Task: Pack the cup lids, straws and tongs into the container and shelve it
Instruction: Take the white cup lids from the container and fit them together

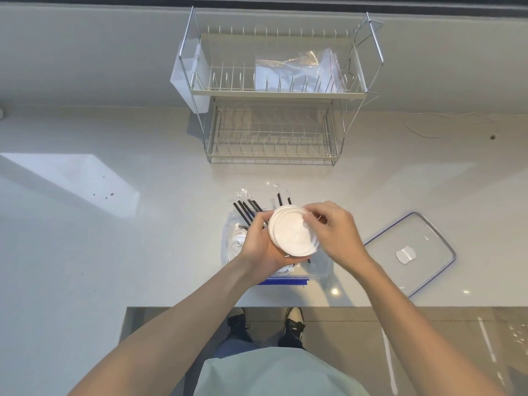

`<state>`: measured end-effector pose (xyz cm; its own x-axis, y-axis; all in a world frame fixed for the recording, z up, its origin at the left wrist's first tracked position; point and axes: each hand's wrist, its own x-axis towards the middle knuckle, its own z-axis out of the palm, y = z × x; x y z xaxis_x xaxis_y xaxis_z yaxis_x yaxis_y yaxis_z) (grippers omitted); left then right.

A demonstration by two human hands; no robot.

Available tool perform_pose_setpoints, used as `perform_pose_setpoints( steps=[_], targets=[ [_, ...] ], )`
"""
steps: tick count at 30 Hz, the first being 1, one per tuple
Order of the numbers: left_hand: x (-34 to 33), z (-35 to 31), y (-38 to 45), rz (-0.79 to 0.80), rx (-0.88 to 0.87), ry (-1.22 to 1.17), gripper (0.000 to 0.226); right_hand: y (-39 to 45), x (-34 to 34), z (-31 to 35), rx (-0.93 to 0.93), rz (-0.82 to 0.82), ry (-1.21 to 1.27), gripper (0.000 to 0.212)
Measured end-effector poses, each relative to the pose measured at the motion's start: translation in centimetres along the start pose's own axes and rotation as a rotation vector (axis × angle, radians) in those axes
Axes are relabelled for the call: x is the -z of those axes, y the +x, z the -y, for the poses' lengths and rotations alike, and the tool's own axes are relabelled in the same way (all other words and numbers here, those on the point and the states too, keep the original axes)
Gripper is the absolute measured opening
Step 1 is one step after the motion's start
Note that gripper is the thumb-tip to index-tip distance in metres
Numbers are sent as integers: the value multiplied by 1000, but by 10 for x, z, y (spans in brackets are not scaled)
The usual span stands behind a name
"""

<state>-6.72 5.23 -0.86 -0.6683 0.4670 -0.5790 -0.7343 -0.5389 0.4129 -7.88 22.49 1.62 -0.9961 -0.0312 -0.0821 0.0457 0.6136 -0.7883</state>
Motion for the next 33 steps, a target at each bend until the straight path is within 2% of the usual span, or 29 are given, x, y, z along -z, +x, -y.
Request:
perform_pose_setpoints(
  steps=[2,4,12,16,18,21,25,27,30,33],
  targets=[
    [-2,0,-2,18,5,-23,56,-5,-9,1,70,4,-200,21],
    [-4,1,-4,11,13,-39,52,-8,-12,5,94,-44,-272,21],
    [1,-2,-9,34,12,-29,49,-14,-21,7,109,-212,-280,14],
    [3,-4,-8,41,35,5,55,-15,-24,6,122,-236,-307,14],
    [3,-3,-9,38,16,68,49,-16,-29,5,115,-239,-313,16],
    [5,1,-11,29,3,146,44,-16,-34,2,34,-228,-176,17],
    [13,1,-10,-61,-8,86,44,-19,-33,3,-97,-257,142,14],
    [15,-1,-9,-100,-31,65,43,-22,-32,-1,-175,-192,219,11],
    [17,0,-7,-112,-50,89,46,-28,-34,-7,-230,-70,299,23],
    [19,3,-4,-135,-63,171,48,-32,-35,-7,-232,-60,312,27]
  ],
)
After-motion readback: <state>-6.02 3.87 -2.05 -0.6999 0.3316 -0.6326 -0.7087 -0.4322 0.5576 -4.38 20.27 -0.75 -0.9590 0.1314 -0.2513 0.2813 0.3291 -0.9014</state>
